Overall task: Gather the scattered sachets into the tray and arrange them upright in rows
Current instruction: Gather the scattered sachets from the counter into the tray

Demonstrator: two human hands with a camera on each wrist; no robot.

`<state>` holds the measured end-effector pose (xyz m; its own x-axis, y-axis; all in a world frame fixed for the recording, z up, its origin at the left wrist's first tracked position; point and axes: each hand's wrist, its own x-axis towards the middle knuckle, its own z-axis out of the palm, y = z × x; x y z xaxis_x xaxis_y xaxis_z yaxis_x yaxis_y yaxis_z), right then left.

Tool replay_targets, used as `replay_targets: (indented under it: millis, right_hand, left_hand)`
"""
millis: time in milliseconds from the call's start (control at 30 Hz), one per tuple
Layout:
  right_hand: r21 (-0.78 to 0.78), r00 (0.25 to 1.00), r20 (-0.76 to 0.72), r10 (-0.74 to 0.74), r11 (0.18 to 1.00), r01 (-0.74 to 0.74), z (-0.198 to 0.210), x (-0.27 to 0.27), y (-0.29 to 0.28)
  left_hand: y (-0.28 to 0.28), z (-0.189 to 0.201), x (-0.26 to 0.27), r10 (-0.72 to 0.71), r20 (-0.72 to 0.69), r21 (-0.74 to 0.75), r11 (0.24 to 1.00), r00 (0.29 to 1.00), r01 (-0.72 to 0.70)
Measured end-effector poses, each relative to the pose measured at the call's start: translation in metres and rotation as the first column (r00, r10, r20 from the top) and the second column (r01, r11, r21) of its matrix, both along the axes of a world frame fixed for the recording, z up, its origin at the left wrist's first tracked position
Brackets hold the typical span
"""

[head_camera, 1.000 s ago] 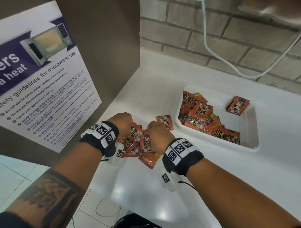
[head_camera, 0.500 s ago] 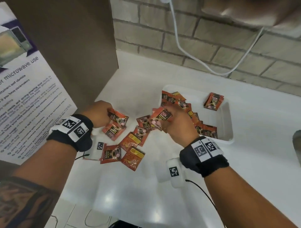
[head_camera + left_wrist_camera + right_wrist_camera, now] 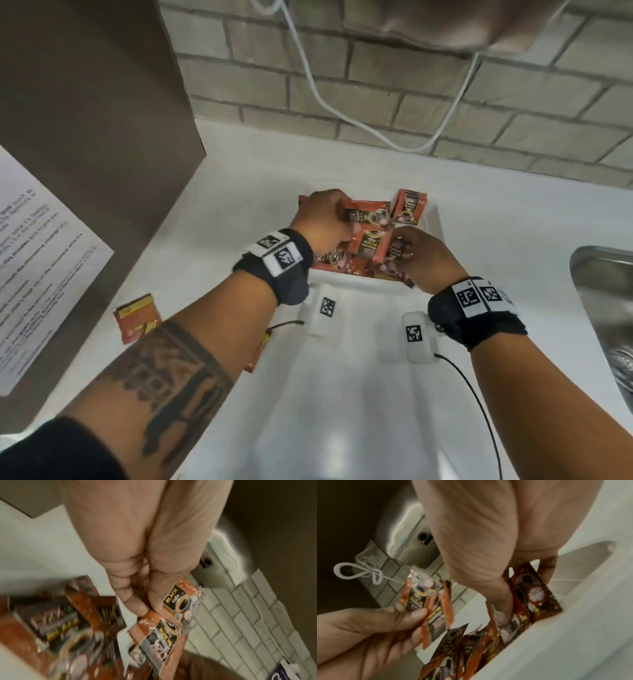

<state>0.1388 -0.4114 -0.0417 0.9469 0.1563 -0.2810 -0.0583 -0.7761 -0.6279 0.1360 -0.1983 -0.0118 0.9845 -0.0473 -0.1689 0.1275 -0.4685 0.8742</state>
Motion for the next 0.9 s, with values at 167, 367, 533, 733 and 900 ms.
replay_targets:
  millis: [167, 367, 533, 733, 900]
  right_hand:
    - [-0.012, 1.0, -0.001, 0.025, 1.0, -0.025, 0.004, 0.006, -0.01]
    - [-0.1, 0.997, -0.053, 0.048, 0.994, -0.053, 0.002, 0.004, -0.02]
    - [-0.072, 0.999, -0.033, 0.02, 0.997, -0.022, -0.009, 0.008, -0.021]
    - [-0.087, 0.999, 0.013, -0.045, 0.995, 0.046, -0.012, 0.01, -0.015]
    - [0.142, 0.928, 0.339, -0.156, 0.983, 0.113, 0.011, -0.017, 0.015]
  left_hand:
    - [-0.039, -0.022, 0.007, -0.021, 0.007, 0.185, 0.983, 1.0, 0.019]
    - [-0.052, -0.03, 0.0, -0.11, 0.004, 0.433, 0.896, 0.994, 0.097]
    - [-0.05, -0.029, -0.003, -0.166, -0.005, 0.464, 0.873, 0.986, 0.149]
    - [-0.025, -0.018, -0.011, -0.131, 0.098, 0.396, 0.914, 0.987, 0.082]
    - [0.056, -0.014, -0.017, 0.158, 0.169, 0.347, 0.914, 0.973, -0.208]
